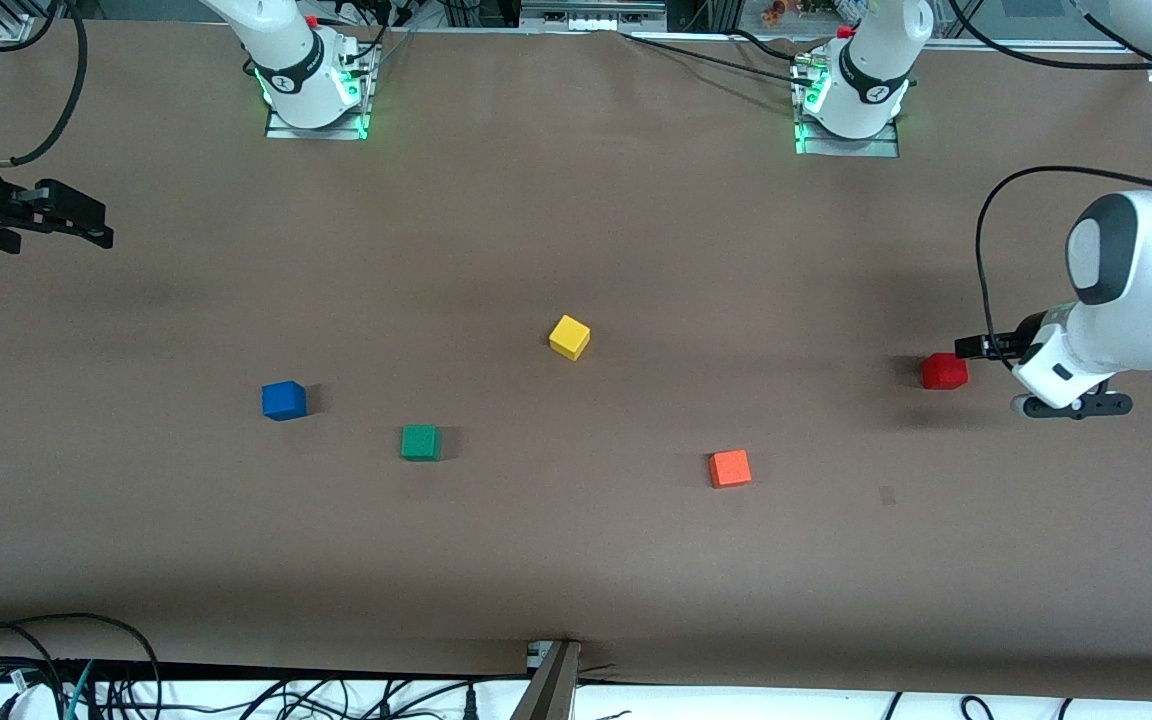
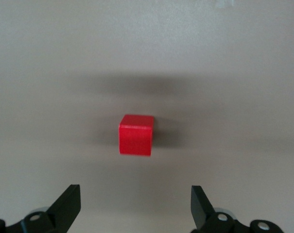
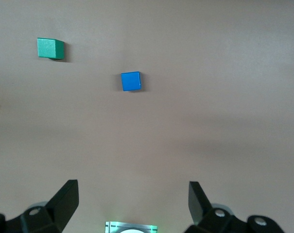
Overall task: Pass red block to right arm, stack on blue
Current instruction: 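Lower the left gripper over the red cube and close on it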
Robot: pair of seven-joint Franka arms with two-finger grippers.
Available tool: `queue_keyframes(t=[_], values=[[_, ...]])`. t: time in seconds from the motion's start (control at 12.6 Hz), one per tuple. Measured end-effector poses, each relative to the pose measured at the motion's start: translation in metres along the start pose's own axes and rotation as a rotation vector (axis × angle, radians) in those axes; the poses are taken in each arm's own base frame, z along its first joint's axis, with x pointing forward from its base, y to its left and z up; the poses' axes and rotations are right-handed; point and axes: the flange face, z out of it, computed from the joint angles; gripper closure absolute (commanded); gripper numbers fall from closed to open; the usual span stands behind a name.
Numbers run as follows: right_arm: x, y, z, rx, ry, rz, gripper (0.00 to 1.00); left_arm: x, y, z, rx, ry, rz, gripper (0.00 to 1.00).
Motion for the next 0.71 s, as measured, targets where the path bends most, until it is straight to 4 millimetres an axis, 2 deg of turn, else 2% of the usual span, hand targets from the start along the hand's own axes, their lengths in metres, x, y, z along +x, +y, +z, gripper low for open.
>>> queue_keyframes(t=[0.24,0.55,0.71], values=[[0.0,0.0,0.0,0.0,0.0,0.0,0.0,0.001,0.005,0.036,0.039,0.062,0.066,0.0],[0.0,0.0,0.0,0.0,0.001,0.0,0.0,-0.002,0.011,0.094,0.051,0.112,0.111,0.0],[0.0,0.0,0.0,0.0,0.001,0.0,0.0,0.0,0.006,0.109,0.068,0.109,0.127,0.0]])
